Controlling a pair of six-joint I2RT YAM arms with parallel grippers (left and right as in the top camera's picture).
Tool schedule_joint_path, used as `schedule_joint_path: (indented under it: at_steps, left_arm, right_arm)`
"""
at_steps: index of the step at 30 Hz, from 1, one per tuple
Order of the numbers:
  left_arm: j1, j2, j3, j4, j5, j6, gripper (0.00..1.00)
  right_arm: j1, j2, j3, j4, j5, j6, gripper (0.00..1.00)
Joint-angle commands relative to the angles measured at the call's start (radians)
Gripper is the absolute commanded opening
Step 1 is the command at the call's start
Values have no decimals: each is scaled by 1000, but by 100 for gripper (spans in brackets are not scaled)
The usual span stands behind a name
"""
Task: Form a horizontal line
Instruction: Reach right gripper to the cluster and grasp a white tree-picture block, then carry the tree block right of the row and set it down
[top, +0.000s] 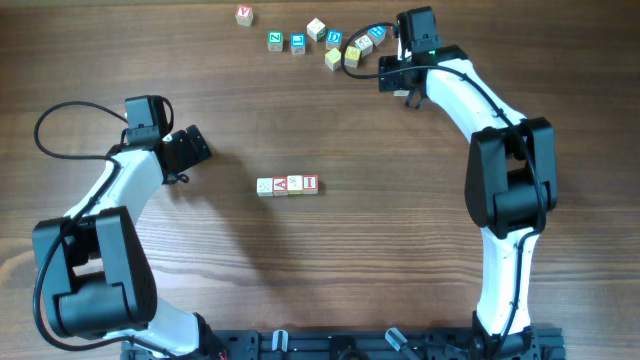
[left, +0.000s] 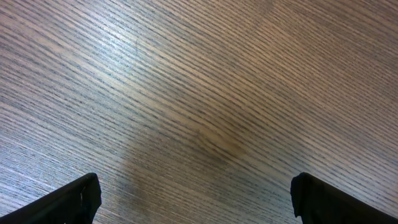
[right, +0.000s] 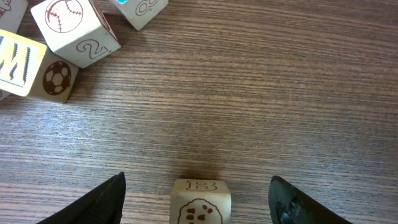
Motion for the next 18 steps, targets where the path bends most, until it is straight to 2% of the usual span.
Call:
schedule_joint_path:
  at_steps: [1,12,16,18]
  left_arm:
    - [3,0,3,2,5,-2,100]
    - [3,0,3,2,5,-2,100]
    - [3,0,3,2,5,-2,100]
    - [3,0,3,2,5,-2,100]
  right_arm:
    - [1,23,5,0,18,2,73]
    - [0,28,5,-59,18,1,42]
    - [0,28,5,-75,17,6,40]
    - [0,28,5,-76,14,9,35]
